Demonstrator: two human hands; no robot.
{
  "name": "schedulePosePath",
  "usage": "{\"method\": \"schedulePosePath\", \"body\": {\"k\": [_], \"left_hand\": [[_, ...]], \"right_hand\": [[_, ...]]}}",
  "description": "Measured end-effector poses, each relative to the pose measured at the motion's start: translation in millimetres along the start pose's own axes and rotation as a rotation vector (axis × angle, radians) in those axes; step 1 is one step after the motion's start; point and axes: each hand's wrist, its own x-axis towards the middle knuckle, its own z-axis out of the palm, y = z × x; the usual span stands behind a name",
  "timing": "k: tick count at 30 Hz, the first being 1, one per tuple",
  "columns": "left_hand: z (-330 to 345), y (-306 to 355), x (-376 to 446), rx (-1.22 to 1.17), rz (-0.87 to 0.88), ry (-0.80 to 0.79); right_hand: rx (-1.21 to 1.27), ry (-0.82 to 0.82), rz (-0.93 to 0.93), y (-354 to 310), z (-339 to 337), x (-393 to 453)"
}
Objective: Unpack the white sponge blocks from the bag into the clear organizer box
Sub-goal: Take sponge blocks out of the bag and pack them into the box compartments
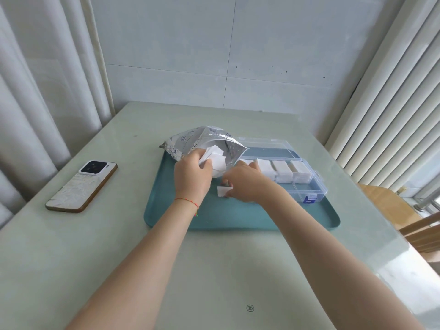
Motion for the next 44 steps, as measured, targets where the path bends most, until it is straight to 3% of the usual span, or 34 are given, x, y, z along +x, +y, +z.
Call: {"method": "schedulePosePath", "body": {"k": [5,10,16,23,33,39,44], "left_hand": [[-0.7,0.2,-0.8,-0.055,-0.058,-0.046],[-3.4,1.0,1.3,-0.167,-0.228,-0.080],[-5.0,6.5,-0.2,-0.506,-0.390,-0.218],[0.8,29.1,10.4,-0.555,-0.393,-0.318],[14.0,60.8,48.8,-0.568,-0.303,-0.402],[22.0,56.9,49.4,-0.570,-0.332,-0.487],[16.6,55.4,51.3,-0.597,-0.360,-0.541]], "right_hand": [[0.071,-0.049,0.017,-0.9,-6.6,2.3],[0.312,0.068,0.082,7.0,-18.6,-6.2],[0.405,0.053,0.042,29.3,-46.8,-12.4],[0.778,0.185,0.065,44.3,-73.5,-22.6],[1.043,0.294,0.146,65.8,-82.9,-9.8],[0.719,0.289,0.076,76.9,-77.2,-9.3],[0.651,0.289,0.104,73.2,-76.3,-6.8]]}}
